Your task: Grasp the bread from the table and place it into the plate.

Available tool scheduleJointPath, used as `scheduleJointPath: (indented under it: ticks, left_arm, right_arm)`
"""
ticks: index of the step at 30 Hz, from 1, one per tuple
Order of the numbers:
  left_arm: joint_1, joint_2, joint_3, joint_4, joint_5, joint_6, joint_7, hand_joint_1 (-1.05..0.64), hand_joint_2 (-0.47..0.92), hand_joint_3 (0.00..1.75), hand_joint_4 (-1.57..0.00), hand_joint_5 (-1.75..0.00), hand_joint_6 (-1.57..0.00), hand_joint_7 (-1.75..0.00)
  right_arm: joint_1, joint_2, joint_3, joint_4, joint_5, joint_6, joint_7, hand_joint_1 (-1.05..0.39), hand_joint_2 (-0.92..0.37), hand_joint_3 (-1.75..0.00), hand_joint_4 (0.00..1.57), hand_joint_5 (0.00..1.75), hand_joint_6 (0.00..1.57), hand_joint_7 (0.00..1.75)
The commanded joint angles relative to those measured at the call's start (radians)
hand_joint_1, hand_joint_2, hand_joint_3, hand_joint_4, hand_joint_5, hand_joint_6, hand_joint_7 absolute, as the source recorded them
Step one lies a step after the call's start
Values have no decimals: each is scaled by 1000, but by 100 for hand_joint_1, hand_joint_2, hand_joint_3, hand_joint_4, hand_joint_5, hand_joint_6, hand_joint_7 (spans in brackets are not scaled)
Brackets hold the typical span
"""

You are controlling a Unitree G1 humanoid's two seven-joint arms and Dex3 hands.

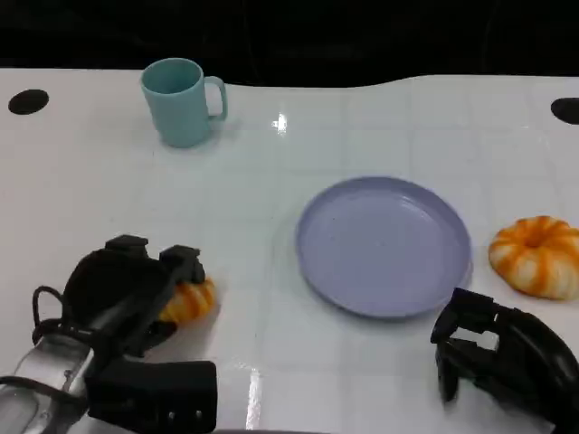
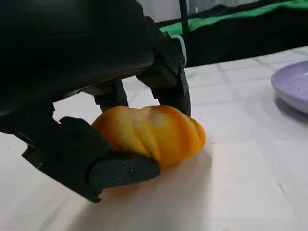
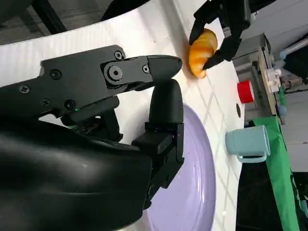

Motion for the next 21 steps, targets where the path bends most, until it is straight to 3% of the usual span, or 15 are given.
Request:
scheduleJointPath:
  ticks: [1,12,16,21]
  left_arm:
    - [-2,26,4,21,-20,-13,24,-17,55,129,-74,-175,-55,-174]
    - [-30,23,13,28,-44,-56,59,-14,47,143,-72,-175,-54,-175]
    - [-59,9,22,18,-72,-68,67,-16,50,128,-69,-175,-50,-175]
    - [-111,-17,17,32,-86,-75,82,-15,50,122,-70,-175,-54,-175]
  right_arm:
    - [13,-16,1,1,-7,4,-4,-57,-92,-21,70,175,68,147]
    - [6,-12,-3,21,1,-8,10,-56,-92,-22,71,175,68,149]
    - [7,-14,-1,14,-3,7,-3,-56,-92,-21,71,175,67,151]
    - [8,-16,3,10,-11,11,-16,-58,-92,-20,71,175,67,150]
